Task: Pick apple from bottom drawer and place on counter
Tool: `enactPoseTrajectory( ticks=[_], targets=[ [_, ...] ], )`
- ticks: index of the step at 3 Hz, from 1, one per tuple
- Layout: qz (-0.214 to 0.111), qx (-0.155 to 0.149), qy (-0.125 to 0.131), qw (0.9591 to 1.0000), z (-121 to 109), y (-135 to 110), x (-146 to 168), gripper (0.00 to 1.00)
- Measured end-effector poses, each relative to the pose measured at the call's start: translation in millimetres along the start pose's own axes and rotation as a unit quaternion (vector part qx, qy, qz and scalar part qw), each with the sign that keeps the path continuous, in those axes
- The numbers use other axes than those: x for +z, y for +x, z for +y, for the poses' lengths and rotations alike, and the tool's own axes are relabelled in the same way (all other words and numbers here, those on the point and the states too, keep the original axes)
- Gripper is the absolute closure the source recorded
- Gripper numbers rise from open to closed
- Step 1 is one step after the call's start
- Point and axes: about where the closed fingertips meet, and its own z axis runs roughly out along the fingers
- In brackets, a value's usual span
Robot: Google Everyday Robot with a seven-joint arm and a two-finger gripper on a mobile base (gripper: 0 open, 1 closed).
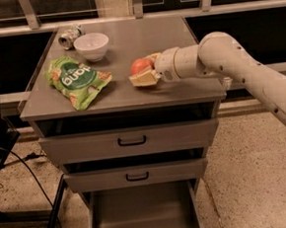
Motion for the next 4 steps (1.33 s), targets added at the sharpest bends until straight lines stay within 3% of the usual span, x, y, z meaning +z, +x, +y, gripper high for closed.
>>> enactPoseTrajectory(
  ticks=[1,2,4],
  targets=[
    [0.0,0.0,-0.001,1.0,-0.5,-2.5,-0.8,0.5],
    [0.0,0.0,-0.001,1.0,-0.5,-2.5,-0.8,0.2],
    [0.0,0.0,-0.001,1.0,-0.5,-2.5,-0.7,0.28]
  ],
)
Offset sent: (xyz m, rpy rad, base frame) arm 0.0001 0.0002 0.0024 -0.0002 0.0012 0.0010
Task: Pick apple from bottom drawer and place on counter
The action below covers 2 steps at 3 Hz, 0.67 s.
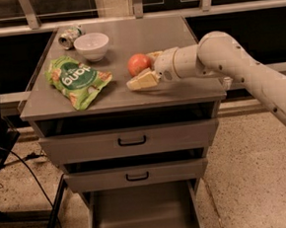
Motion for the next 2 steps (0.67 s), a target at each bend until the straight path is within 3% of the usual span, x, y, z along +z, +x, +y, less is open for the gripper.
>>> enactPoseTrajectory(
  ticks=[2],
  targets=[
    [0.0,0.0,0.0,1.0,0.1,0.0,0.1,0.0]
  ],
)
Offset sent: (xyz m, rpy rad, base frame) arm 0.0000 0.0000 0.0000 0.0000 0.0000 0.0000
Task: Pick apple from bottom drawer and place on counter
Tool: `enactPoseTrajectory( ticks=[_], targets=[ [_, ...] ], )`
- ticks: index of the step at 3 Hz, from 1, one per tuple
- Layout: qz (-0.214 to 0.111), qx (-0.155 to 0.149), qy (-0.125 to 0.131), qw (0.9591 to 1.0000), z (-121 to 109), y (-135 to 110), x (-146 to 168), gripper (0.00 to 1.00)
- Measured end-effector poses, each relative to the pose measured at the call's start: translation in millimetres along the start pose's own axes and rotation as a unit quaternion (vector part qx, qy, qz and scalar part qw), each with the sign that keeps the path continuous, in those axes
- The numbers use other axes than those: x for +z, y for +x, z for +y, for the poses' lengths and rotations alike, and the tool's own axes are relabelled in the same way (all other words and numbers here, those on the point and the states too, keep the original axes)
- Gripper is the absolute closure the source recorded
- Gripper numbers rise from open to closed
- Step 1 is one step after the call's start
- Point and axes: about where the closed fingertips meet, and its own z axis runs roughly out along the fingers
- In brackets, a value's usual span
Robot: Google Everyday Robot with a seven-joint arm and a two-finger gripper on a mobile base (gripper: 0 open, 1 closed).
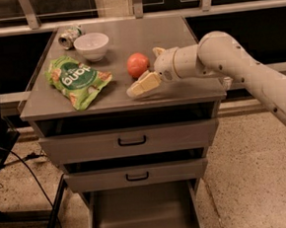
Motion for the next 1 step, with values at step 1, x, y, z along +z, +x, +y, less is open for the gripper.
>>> enactPoseTrajectory(
  ticks=[1],
  targets=[
    [0.0,0.0,0.0,1.0,0.0,0.0,0.0,0.0]
  ],
)
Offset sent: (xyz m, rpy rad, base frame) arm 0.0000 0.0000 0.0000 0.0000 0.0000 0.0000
